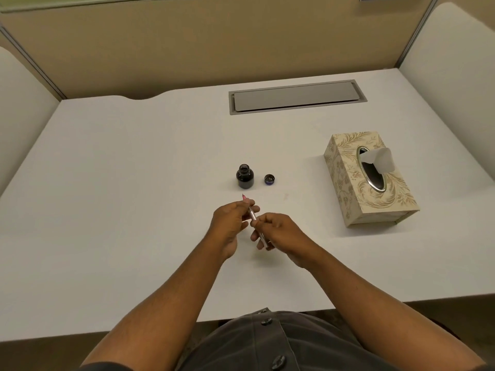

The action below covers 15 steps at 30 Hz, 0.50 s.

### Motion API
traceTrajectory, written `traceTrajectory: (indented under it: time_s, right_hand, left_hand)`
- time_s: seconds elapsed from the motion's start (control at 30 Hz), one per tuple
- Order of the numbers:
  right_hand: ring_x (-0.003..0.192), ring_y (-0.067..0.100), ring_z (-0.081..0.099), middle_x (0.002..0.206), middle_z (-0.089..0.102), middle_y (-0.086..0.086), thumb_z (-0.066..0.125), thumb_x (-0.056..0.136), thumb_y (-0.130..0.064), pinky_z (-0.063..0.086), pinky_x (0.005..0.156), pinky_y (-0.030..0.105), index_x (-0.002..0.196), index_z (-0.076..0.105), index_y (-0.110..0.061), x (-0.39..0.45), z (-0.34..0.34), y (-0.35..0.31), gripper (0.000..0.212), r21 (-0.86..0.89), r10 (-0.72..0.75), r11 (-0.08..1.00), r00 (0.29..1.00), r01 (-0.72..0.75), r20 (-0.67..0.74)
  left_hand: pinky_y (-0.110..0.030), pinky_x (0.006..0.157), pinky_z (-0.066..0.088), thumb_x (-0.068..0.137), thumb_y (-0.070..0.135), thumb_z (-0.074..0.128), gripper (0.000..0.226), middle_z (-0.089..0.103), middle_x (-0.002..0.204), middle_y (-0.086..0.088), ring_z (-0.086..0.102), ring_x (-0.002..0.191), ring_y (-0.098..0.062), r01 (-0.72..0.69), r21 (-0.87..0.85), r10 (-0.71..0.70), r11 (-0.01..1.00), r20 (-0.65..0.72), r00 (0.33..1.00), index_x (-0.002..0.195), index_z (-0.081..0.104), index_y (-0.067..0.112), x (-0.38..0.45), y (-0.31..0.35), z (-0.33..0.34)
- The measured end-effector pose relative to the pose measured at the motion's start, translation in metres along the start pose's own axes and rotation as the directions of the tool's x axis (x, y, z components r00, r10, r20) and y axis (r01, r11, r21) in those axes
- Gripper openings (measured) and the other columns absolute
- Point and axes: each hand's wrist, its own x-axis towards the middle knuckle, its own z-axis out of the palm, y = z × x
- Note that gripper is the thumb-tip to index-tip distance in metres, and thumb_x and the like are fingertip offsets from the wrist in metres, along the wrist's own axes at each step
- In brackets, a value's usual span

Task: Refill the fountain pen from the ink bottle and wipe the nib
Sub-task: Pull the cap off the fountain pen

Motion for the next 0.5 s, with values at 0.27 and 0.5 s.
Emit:
traceTrajectory:
  time_s: [0.27, 0.5]
  right_hand:
    - [0.090, 0.020, 0.071, 0.108, 0.073, 0.014, 0.049, 0.101, -0.014, 0.051, 0.087, 0.034, 0.115, 0.066, -0.002, -0.004, -0.017, 0.003, 0.025, 0.240, 0.119, 0.950, 0.943, -0.200, 0.312]
    - [0.077, 0.020, 0.070, 0.090, 0.074, 0.015, 0.063, 0.093, -0.010, 0.057, 0.078, 0.032, 0.100, 0.070, 0.000, -0.003, -0.012, 0.009, 0.014, 0.134, 0.034, 0.990, 0.991, -0.052, 0.131]
  left_hand:
    - [-0.031, 0.083, 0.051, 0.098, 0.011, 0.048, 0.019, 0.075, 0.094, -0.007, 0.064, 0.096, -0.017, 0.159, -0.128, -0.134, 0.979, 0.186, 0.973, 0.105, 0.066, 0.005, 0.001, 0.000, -0.004]
    - [-0.027, 0.093, 0.044, 0.096, 0.007, 0.052, 0.016, 0.075, 0.083, -0.005, 0.065, 0.090, -0.016, 0.026, -0.070, -0.018, 0.997, 0.120, 0.993, 0.095, 0.068, 0.007, 0.004, -0.008, -0.002]
